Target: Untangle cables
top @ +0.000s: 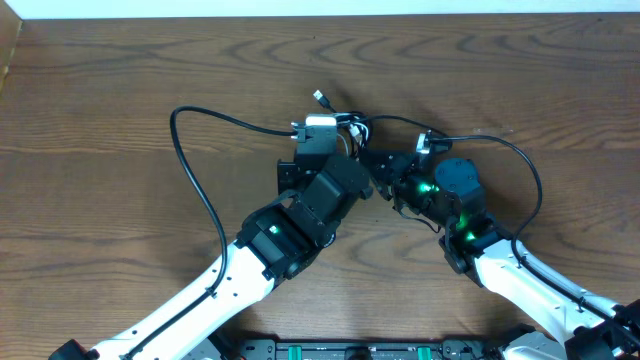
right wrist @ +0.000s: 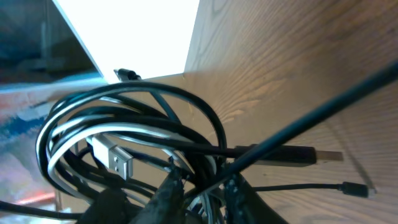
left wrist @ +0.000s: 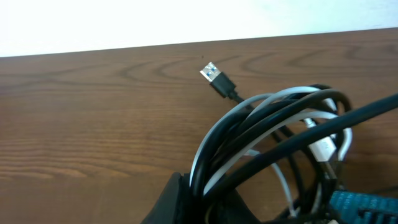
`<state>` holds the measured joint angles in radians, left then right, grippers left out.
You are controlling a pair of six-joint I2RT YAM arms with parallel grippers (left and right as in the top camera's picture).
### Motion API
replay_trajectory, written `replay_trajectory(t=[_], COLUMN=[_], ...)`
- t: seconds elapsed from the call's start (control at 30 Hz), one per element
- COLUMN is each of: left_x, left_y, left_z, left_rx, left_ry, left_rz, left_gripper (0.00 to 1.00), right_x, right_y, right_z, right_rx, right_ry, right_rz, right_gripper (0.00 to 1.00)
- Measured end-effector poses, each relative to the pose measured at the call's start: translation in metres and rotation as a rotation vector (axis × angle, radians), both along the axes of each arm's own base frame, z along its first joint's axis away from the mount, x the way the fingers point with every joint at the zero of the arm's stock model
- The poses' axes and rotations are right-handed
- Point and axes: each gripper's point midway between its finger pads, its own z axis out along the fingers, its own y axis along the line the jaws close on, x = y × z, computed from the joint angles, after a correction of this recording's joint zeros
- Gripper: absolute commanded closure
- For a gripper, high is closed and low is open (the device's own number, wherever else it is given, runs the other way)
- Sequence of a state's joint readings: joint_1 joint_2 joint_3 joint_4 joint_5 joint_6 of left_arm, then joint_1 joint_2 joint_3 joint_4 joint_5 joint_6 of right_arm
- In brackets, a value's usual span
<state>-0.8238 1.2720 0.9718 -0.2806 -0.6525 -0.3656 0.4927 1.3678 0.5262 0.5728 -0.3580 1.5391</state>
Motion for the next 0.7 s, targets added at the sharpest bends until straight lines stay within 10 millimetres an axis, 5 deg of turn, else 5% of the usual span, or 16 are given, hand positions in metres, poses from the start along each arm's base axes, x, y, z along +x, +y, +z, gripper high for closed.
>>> replay_trajectory(t=[0.07,0.47,0.7], left_x=[0.000,-0.001,0.003], left_y=[-0.002,-0.008,0.006], left_z=[0.001,0.002,0.009], left_rx=[-0.007,0.002,0.057], left_ry=[-0.004,-0.005,-0.048], left_rz=[-0.005,-0.041,0.028], left_gripper=[0.92,0.93,0.92], right_x=[-0.001,0.002,0.012], right_y=[-0.001,-0.013,-0.050], right_z=[-0.004,-0.025,-0.057], right_rx=[-0.007,-0.176,-0.374], right_ry=[0.014,-0.031,-0.005], right_rz=[-0.002,-0.024,-0.109], right_gripper=[0.99,0.99,0.99])
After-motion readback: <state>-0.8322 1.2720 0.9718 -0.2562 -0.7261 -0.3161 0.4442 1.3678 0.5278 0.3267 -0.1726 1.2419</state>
